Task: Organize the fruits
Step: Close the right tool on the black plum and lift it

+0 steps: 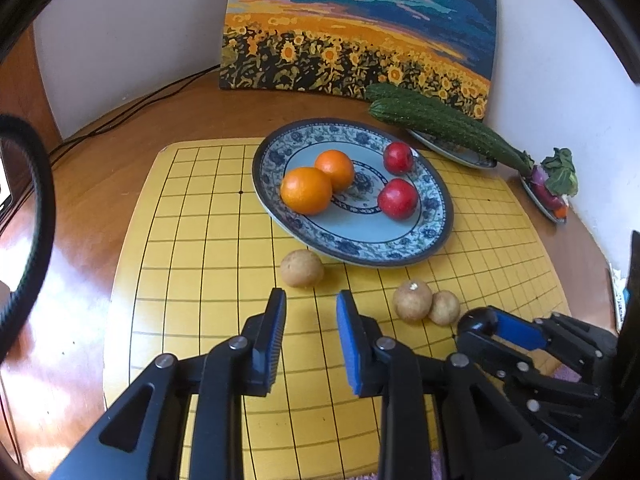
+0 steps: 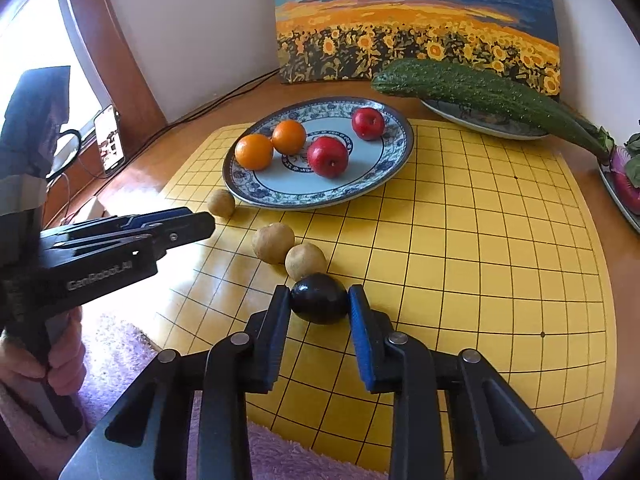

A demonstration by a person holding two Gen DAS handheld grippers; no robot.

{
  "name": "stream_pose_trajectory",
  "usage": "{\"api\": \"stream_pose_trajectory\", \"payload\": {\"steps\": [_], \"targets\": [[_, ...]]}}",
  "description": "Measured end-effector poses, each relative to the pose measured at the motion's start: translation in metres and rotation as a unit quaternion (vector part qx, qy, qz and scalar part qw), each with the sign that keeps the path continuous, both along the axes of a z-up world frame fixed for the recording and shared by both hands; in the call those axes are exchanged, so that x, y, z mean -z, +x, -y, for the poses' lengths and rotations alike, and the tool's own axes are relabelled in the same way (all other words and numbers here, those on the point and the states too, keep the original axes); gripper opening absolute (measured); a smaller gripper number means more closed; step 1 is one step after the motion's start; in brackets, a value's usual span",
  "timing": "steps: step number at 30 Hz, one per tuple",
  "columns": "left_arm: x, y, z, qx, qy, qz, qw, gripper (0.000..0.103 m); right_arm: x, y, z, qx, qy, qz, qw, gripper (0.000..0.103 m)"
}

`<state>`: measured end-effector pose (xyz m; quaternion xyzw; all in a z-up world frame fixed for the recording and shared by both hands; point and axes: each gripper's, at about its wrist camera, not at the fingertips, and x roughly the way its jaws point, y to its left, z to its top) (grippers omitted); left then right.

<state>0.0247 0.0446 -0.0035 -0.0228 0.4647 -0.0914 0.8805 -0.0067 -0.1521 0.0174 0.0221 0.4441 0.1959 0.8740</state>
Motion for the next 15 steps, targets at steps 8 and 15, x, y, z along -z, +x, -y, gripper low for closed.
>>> {"api": "stream_pose_trajectory", "payload": {"steps": [8,15], "targets": [[0.007,0.013,0.0,-0.008,0.011,-0.004,0.9999,0.027,-0.004,0.0,0.004,0.003,0.007,0.003,1.0,0.031],[0.01,0.014,0.004,-0.004,0.019,0.002,0.9998,0.026,-0.005,0.001,0.006,0.005,0.01,0.001,1.0,0.031]]}}
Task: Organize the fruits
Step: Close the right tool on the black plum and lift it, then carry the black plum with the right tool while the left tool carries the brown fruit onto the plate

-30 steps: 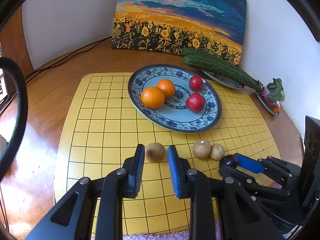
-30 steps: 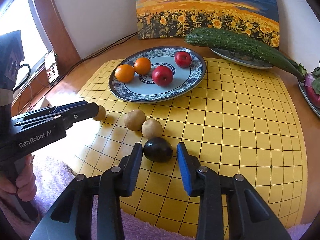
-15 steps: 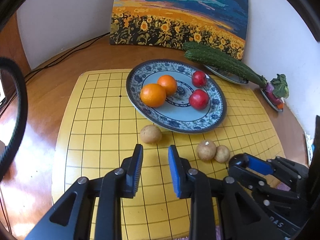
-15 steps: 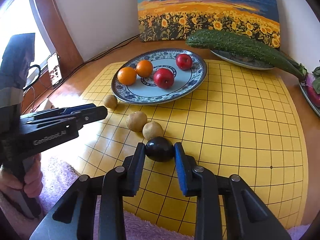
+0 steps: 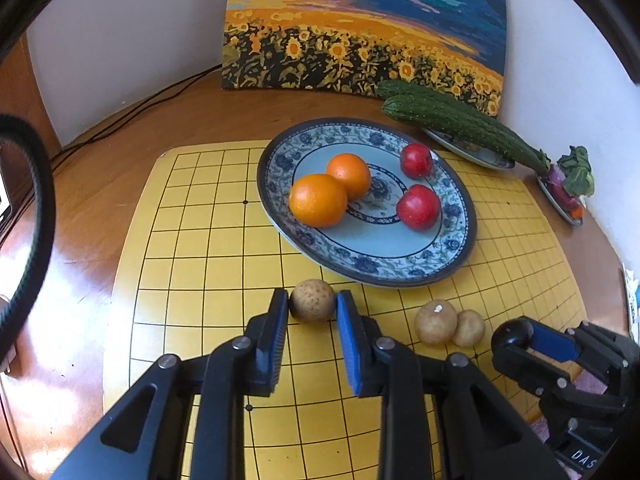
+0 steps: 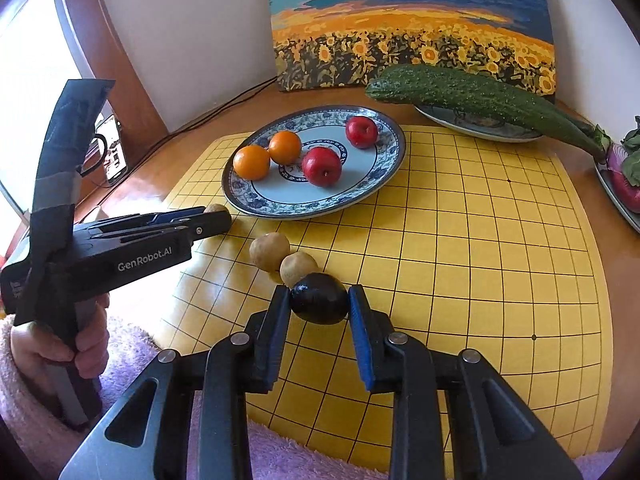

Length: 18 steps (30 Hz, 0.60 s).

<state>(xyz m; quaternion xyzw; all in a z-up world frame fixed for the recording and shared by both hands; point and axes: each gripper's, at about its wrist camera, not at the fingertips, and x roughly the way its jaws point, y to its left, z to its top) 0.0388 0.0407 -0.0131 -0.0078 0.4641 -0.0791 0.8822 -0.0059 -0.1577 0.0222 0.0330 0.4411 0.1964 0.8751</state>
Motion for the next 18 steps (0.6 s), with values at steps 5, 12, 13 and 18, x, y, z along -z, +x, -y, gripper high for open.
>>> {"api": "stream_pose_trajectory", "payload": {"steps": [5,12,13,18], "targets": [[-0.008,-0.006,0.004,0.009,-0.004,0.01,0.9999,0.026,-0.004,0.002,0.0,0.0,-0.001,0.003,1.0,0.031],[-0.026,-0.009,0.008,0.015,-0.011,0.023,0.9996,0.026,-0.013,0.007,0.001,-0.002,-0.003,0.015,1.0,0.031],[-0.029,-0.01,0.008,0.015,-0.01,0.025,0.9995,0.026,-0.015,0.008,0.001,-0.002,-0.002,0.017,1.0,0.031],[-0.04,-0.011,0.008,0.015,-0.011,0.029,0.9994,0.026,-0.024,0.012,0.002,-0.004,-0.001,0.023,1.0,0.031]]}}
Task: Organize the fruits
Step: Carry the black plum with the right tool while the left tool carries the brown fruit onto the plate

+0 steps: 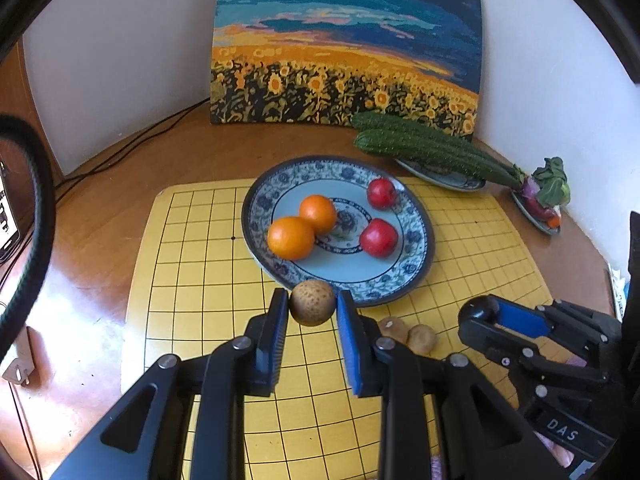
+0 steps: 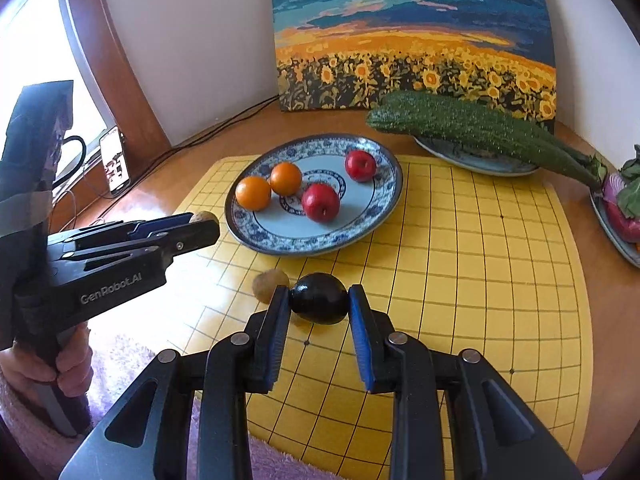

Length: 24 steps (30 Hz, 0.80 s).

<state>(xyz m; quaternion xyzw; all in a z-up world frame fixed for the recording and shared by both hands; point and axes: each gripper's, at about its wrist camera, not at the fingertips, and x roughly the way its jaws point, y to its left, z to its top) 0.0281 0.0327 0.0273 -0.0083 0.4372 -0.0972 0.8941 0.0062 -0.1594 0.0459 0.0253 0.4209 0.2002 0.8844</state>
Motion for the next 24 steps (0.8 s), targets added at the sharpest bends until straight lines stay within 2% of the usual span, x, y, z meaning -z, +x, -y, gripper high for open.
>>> {"api": "stream_pose_trajectory", "payload": {"steps": [11,17,24], "targets": [[-0.017,0.013,0.01,-0.002,-0.003,0.017,0.9998,0.026,-0.023,0.024,0.0,0.001,-0.008,0.027,1.0,0.031],[-0.005,0.025,0.015,-0.006,-0.007,0.006,0.9999,0.026,-0.021,0.045,0.0,0.009,-0.014,0.032,0.999,0.031],[0.014,0.036,0.015,-0.015,-0.009,-0.008,0.9998,0.026,0.0,0.067,0.001,0.019,-0.016,0.023,0.999,0.031]]}}
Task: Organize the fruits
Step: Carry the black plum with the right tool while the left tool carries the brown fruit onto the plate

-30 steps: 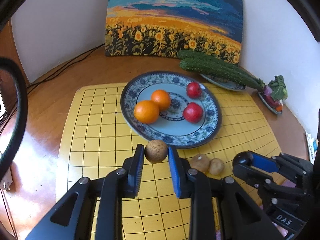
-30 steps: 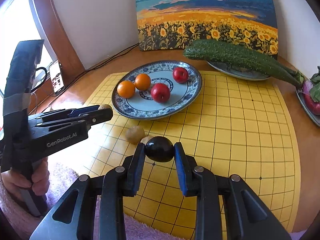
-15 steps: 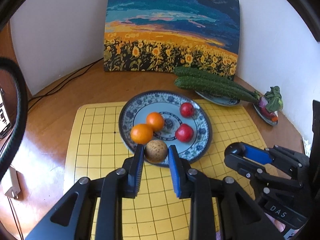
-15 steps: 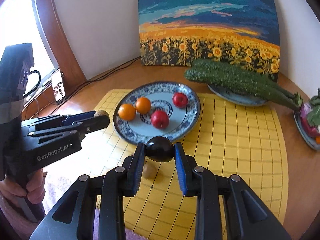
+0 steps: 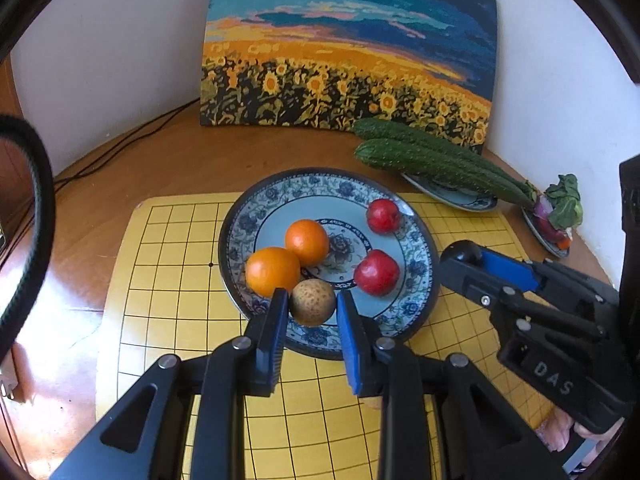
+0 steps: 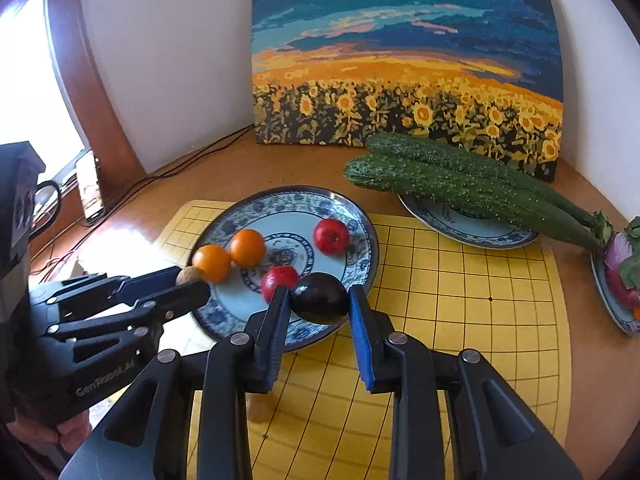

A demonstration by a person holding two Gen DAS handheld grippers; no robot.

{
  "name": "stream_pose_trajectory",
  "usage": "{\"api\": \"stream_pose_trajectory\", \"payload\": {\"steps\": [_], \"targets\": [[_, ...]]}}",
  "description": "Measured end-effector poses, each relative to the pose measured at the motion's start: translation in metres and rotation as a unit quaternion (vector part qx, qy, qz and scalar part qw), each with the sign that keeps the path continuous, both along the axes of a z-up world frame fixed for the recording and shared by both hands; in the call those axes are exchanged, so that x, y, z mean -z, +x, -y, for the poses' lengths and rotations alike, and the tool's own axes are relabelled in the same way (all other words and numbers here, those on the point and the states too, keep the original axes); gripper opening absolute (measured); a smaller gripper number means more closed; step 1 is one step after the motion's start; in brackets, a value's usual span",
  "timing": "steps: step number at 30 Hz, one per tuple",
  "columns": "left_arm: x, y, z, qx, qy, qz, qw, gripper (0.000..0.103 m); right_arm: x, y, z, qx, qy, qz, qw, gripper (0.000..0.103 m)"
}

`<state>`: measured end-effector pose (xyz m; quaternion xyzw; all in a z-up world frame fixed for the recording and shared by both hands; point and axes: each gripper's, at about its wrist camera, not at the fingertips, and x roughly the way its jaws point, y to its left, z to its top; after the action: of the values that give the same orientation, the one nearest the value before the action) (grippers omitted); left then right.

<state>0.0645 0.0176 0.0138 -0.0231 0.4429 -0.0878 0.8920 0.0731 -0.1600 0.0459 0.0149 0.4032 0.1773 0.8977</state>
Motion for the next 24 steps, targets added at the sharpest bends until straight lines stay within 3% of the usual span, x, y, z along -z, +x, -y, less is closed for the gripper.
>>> {"api": "stream_pose_trajectory", "payload": {"steps": [7,24], "targets": [[0.008,0.004,0.003,-0.001,0.0,-0.003,1.0,0.026,0.018,0.011,-0.004,-0.001,-0.004,-0.01,1.0,0.031],[0.021,0.006,0.006,0.006,-0.003,-0.018,0.9998,0.026,0.022,0.015,-0.007,-0.006,-0.016,0.001,1.0,0.031]]}}
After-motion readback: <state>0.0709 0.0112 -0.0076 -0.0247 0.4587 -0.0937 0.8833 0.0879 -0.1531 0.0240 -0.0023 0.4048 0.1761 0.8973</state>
